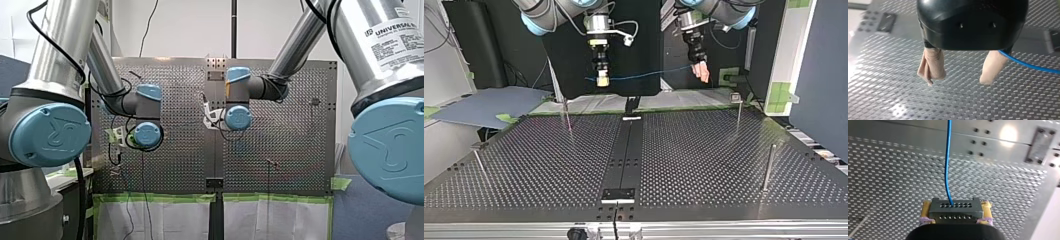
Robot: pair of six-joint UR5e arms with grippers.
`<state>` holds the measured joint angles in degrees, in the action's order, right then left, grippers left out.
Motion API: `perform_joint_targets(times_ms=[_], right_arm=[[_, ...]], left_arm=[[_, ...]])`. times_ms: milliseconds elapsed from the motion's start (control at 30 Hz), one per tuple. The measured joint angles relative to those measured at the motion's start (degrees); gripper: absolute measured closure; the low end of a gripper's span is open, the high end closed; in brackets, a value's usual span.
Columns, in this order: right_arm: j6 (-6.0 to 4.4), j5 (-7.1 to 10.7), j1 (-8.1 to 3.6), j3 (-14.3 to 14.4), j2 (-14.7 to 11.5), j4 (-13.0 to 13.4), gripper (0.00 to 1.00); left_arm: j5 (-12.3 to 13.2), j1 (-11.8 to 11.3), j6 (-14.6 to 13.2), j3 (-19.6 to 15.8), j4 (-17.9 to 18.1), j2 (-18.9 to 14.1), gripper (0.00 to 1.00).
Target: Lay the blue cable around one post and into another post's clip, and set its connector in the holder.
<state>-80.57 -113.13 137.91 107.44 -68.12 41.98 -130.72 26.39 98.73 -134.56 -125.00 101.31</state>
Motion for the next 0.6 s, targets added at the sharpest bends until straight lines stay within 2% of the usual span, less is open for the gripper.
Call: perform_joint_targets(times_ms=[200,333,467,600], right_arm=[[0.13,-0.02,-0.3,-2.16,-3.18,-3.18,1.0],[0.78,0.42,-0.33,-4.57,-5.37,-5.71,1.0],[1.34,1.13,-0.12,-7.03,-4.7,-8.06,1.0],[1.21,2.16,0.01,-9.4,-4.04,-8.75,1.0]], left_arm=[[-0.91,-0.5,2.57,3.54,-3.59,-3.59,0.0],[-0.89,-0.79,2.83,5.62,-5.68,-5.68,0.0],[-0.87,-1.3,2.18,8.0,-8.1,-8.07,0.0],[-0.86,-1.74,1.8,10.51,-10.59,-10.59,0.0]])
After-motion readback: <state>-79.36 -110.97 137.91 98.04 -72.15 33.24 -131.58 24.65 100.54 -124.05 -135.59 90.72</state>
